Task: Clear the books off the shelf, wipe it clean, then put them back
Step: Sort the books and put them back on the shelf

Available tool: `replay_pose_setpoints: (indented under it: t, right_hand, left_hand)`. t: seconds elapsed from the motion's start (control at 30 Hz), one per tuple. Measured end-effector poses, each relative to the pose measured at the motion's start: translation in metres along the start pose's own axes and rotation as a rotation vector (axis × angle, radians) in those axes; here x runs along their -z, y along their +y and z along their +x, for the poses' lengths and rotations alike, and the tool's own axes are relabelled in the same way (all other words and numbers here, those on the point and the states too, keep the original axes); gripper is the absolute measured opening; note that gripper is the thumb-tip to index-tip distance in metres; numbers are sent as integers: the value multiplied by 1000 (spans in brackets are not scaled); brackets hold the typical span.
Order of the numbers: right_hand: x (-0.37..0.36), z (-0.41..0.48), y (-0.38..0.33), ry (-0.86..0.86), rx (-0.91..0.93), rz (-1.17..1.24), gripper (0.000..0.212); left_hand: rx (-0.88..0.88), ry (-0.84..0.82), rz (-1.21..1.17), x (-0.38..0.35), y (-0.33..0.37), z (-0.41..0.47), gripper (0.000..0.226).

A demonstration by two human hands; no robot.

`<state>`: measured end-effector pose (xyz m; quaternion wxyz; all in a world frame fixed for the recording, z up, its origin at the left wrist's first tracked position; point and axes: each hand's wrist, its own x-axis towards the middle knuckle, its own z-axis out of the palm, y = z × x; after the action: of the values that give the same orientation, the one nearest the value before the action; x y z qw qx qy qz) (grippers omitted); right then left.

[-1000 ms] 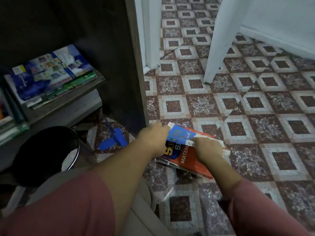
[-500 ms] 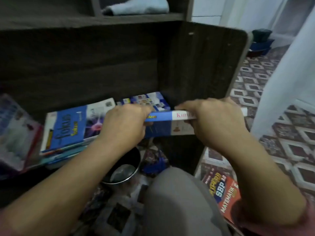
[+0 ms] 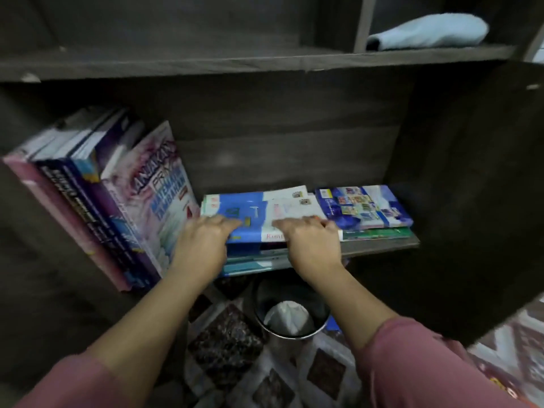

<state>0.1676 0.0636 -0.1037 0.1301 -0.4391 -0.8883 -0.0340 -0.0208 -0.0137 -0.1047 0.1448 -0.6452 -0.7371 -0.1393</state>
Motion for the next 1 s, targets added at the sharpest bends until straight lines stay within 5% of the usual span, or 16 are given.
replay_pose_setpoints:
  t: [0.17,0.33,0.47,0.57,0.63,0.7,0.83,0.93,1.0]
  right_hand:
    - [-17,7,-4,-181,26,20,51]
    - [-24,14,-4,-149,-8,81,57]
    - [-28,11,-3,-131,-10,116,57]
    - [-28,7,-2,-80,8,173,56]
    - [-29,3,-1,-59,44,205,55]
    - [-28,2,1,-66,86,237,55]
    - [-24,0,-3,-38,147,431,64]
    - [-24,-2,-8,-116,98,394,77]
    - [-26,-3,-9,-252,81,300,79]
  left_hand:
    - [466,-391,-269,-16,-20,-21,65]
    - [659,-269,-449,3,-10,-16,74]
    - [848,-146,-452,8,3,-1,41]
    - [1136,-115,-893,15,-5,20,6]
    - [1221,-228,-1113,27,-7,24,11]
    - [1197,-306,-1071,32,-9,24,15]
    - [953,-54,-692,66,-4,31,10]
    - [729,72,-394,112,1,33,56]
    - [615,165,-170,135,2,31,64]
